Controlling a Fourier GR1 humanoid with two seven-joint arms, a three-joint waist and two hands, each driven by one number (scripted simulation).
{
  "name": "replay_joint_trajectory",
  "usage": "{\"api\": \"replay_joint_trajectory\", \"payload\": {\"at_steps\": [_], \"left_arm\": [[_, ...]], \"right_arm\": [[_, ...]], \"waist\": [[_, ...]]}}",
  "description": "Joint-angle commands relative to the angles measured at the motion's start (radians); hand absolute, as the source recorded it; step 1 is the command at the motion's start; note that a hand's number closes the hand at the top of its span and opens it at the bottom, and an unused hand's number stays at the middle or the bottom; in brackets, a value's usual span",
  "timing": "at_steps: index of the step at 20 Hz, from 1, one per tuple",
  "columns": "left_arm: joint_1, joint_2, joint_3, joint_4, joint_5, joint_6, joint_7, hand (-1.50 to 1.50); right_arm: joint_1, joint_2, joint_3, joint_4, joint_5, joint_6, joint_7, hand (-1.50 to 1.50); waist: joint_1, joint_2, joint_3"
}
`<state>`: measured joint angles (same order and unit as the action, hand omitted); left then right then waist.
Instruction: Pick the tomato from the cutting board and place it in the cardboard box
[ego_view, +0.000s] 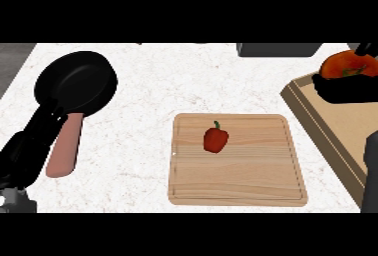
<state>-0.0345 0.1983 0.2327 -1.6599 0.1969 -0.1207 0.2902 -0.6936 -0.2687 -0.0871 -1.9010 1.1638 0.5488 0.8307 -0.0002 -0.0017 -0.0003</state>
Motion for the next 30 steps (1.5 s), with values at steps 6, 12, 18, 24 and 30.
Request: {"api": "replay_joint_trajectory", "payload": {"at_steps": [6, 12, 18, 24, 30], "left_arm": [[-0.037, -0.017, -0.012, -0.018, -0.001, 0.03, 0.055, 0.0], [-0.014, 0.016, 0.015, 0.032, 0.01, -0.037, -0.022, 0.0], [-0.048, -0.039, -0.03, 0.019, -0.04, 0.041, 0.008, 0.0], [-0.014, -0.009, -0.003, 0.002, -0.011, -0.007, -0.012, 0.0], [-0.007, -0.006, 0.003, 0.045, -0.008, -0.024, -0.016, 0.0]], "right_arm": [[0.074, -0.131, -0.12, 0.178, -0.035, -0.128, -0.18, 1.5], [0.173, -0.181, -0.2, 0.304, -0.078, -0.291, -0.368, 1.5], [0.193, -0.19, -0.236, 0.48, -0.117, -0.382, -0.477, 1.5], [0.159, -0.191, -0.297, 0.646, -0.156, -0.317, -0.398, 1.5], [0.284, -0.163, -0.316, 0.633, -0.266, -0.349, -0.547, -1.5]], "waist": [[0.005, 0.002, 0.0], [0.007, 0.004, 0.001], [0.006, 0.004, 0.001], [0.011, 0.004, 0.001], [-0.001, 0.002, 0.0]]}}
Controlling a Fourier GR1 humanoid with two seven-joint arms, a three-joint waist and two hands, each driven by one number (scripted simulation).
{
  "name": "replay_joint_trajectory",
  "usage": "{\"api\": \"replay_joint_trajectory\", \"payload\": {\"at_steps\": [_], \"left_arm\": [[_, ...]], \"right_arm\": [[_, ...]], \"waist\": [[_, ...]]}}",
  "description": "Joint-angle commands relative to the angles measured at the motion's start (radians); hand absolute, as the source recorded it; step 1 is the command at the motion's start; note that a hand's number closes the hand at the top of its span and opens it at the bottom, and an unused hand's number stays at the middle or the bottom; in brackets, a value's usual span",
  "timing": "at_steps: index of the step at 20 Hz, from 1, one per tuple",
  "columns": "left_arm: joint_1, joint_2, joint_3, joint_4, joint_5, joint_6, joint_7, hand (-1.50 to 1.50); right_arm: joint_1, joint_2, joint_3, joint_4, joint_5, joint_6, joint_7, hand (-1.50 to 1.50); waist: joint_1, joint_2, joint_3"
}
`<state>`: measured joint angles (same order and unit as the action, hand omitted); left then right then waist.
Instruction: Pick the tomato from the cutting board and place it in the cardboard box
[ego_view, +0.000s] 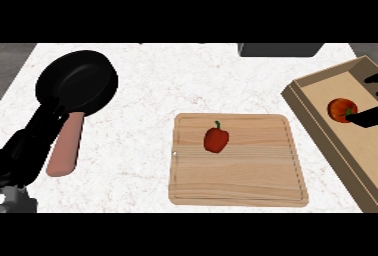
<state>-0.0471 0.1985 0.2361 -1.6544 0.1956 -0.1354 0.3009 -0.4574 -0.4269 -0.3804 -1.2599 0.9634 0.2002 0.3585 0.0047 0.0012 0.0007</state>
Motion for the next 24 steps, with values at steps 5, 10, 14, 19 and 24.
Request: {"api": "replay_joint_trajectory", "payload": {"at_steps": [5, 10, 14, 19, 24], "left_arm": [[0.01, -0.002, 0.01, -0.047, 0.012, 0.016, 0.038, 0.0], [0.023, 0.009, 0.027, 0.009, 0.007, -0.008, -0.017, 0.0], [0.025, 0.013, 0.02, -0.048, 0.034, -0.019, 0.032, 0.0], [0.043, -0.004, 0.011, -0.047, 0.002, 0.0, 0.006, 0.0], [0.021, -0.001, 0.021, -0.051, 0.004, 0.014, 0.022, 0.0]], "right_arm": [[0.016, 0.05, -0.092, -0.038, -0.143, -0.154, -0.132, -1.5], [-0.017, 0.062, -0.265, -0.112, -0.317, -0.23, -0.131, -1.5], [0.019, 0.075, -0.341, -0.154, -0.436, -0.234, -0.129, -1.5], [0.14, 0.019, -0.476, -0.222, -0.614, -0.14, -0.157, -1.5], [0.248, -0.081, -0.584, -0.168, -0.76, -0.031, -0.236, -1.5]], "waist": [[-0.002, -0.004, 0.0], [-0.015, -0.006, -0.001], [-0.009, -0.005, 0.0], [-0.017, -0.006, 0.0], [-0.013, -0.004, 0.0]]}}
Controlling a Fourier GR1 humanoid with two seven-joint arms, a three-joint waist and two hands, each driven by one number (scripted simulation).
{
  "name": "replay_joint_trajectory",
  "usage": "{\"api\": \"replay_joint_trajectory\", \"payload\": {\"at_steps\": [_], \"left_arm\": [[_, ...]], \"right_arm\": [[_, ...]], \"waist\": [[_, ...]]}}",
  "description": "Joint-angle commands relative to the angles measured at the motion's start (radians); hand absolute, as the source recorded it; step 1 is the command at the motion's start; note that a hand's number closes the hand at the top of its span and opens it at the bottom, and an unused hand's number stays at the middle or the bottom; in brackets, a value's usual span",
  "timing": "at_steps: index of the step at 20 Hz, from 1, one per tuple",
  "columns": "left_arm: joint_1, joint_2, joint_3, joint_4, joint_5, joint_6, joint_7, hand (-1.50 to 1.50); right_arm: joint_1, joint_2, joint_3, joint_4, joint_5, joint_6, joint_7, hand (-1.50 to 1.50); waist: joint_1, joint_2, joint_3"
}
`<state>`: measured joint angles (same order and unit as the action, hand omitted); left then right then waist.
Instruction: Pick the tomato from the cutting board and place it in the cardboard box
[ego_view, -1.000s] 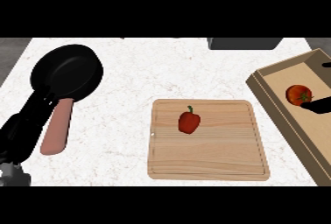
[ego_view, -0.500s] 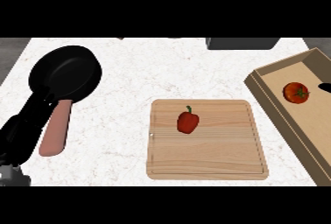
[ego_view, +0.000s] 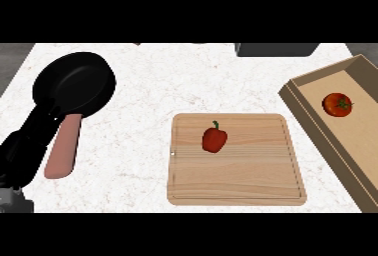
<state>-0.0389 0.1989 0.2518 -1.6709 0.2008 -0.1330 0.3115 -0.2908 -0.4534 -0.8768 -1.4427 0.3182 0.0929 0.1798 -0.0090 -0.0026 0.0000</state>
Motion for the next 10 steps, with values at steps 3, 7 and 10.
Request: {"api": "replay_joint_trajectory", "payload": {"at_steps": [3, 7, 10], "left_arm": [[-0.004, -0.01, -0.003, 0.049, -0.023, -0.003, -0.044, 0.0], [0.021, -0.023, -0.018, 0.037, -0.031, -0.012, -0.058, 0.0], [0.006, -0.037, -0.027, 0.031, -0.031, -0.003, -0.057, 0.0]], "right_arm": [[0.131, -0.068, -0.079, 0.079, -0.137, 0.102, -0.147, -1.5], [0.135, -0.172, -0.103, 0.061, -0.219, 0.167, -0.05, -1.5], [0.196, -0.137, -0.096, 0.08, -0.212, 0.139, -0.154, -1.5]], "waist": [[0.003, 0.003, 0.0], [0.006, 0.002, 0.0], [0.006, 0.002, 0.0]]}}
